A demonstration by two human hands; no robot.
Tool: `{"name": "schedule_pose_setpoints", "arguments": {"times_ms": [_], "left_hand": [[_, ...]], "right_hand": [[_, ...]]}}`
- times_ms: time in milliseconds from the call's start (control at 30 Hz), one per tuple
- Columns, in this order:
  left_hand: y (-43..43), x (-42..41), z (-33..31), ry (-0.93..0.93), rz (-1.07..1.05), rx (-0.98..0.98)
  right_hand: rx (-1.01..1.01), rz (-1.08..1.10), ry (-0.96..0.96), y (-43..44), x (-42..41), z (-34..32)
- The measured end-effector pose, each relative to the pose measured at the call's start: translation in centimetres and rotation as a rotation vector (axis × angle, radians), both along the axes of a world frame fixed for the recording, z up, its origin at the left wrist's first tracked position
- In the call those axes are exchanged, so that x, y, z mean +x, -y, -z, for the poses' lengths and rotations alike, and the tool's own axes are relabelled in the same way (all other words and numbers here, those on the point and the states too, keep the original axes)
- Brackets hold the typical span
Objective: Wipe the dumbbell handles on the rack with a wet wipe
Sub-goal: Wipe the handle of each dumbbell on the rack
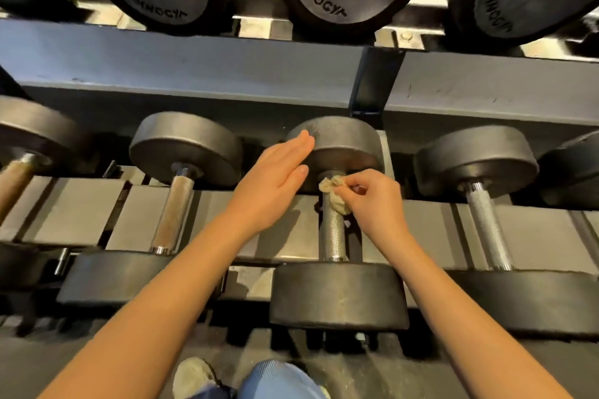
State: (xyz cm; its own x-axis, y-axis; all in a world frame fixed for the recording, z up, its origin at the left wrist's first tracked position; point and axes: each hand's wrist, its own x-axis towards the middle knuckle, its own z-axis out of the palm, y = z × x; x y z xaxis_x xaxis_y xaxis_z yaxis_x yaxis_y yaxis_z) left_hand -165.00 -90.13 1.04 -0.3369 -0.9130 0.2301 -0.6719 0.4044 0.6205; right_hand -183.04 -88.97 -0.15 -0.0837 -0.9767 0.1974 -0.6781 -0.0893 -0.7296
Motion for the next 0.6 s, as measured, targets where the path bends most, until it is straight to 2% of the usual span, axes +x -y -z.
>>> {"name": "schedule_pose_setpoints", "arguments": {"times_ms": [167,367,467,600], "left_hand": [[0.6,1.2,0.2,-0.014,0.075,-0.01],[1.0,1.2,0.9,-0.065,0.089,-0.034],[1.0,1.3,1.1,-0.051,0.082,-0.041],[0.8,1.2,1.0,-0.061,0.081,-0.038]], "right_hand": [[0.038,-0.066,-0.004,-0.5,-0.4,0.2],[0.38,-0.336,0.002,-3.2,-2.0,-0.6],[0.196,-0.28,-0.094,-2.0,-1.2,-0.6],[-0.041,-0.162,-0.106,-0.9,0.2,0.0]]}}
